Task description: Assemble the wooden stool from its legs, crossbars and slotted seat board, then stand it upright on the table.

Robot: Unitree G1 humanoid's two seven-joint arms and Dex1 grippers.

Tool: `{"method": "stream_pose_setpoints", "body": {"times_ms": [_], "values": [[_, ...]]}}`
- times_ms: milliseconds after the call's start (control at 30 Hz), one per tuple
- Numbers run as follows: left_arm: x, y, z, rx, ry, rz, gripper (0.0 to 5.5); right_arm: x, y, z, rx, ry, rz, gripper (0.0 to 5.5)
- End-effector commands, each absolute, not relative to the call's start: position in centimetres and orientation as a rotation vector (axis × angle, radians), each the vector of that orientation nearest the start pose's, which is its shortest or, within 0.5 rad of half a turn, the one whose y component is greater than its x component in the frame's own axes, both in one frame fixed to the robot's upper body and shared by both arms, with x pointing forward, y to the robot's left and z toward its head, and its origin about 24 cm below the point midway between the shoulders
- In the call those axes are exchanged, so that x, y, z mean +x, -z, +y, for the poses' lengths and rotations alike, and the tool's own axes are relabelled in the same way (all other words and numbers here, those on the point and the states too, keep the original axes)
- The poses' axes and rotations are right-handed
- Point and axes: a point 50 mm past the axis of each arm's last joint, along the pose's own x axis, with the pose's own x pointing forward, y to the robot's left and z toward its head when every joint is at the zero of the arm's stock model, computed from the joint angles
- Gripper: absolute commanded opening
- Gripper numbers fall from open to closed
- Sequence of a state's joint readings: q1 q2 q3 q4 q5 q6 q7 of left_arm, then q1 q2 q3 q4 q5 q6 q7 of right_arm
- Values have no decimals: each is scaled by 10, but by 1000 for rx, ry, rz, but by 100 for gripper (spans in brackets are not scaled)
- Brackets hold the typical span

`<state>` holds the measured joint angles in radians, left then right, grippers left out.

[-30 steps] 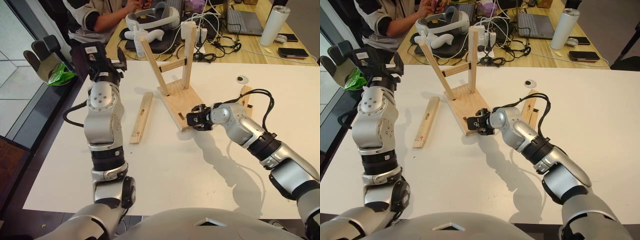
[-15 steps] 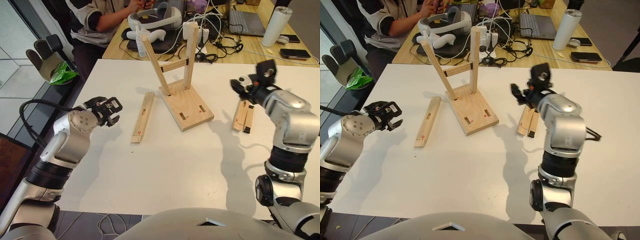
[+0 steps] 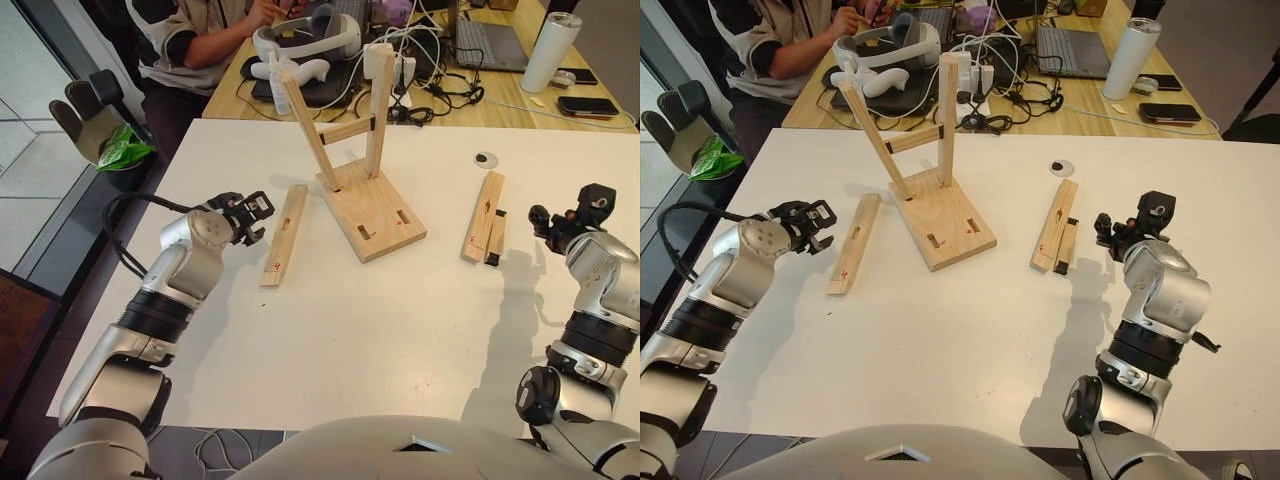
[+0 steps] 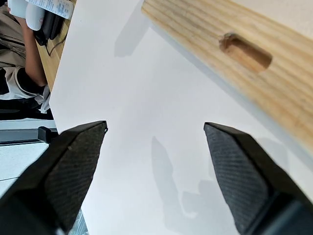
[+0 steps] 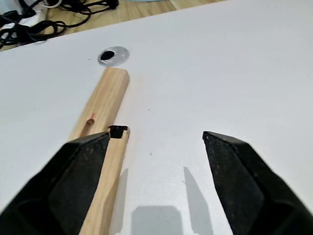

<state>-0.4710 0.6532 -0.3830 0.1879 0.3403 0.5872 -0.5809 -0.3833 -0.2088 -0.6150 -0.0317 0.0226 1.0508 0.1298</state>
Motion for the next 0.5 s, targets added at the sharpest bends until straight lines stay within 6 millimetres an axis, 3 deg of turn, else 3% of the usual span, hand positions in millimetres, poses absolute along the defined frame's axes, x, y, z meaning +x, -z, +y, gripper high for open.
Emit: {"method": "stream_pose_setpoints", "body": {"times_ms": [33, 267, 500], "values": [[326, -82, 206, 967, 442, 595, 368, 273, -70, -299, 348, 439, 593, 353], [317, -86, 213, 1004, 415, 616, 368, 278, -73, -302, 344, 417, 607, 353], [289, -77, 232, 956, 420, 704, 368, 268, -61, -291, 380, 328, 665, 353]]}}
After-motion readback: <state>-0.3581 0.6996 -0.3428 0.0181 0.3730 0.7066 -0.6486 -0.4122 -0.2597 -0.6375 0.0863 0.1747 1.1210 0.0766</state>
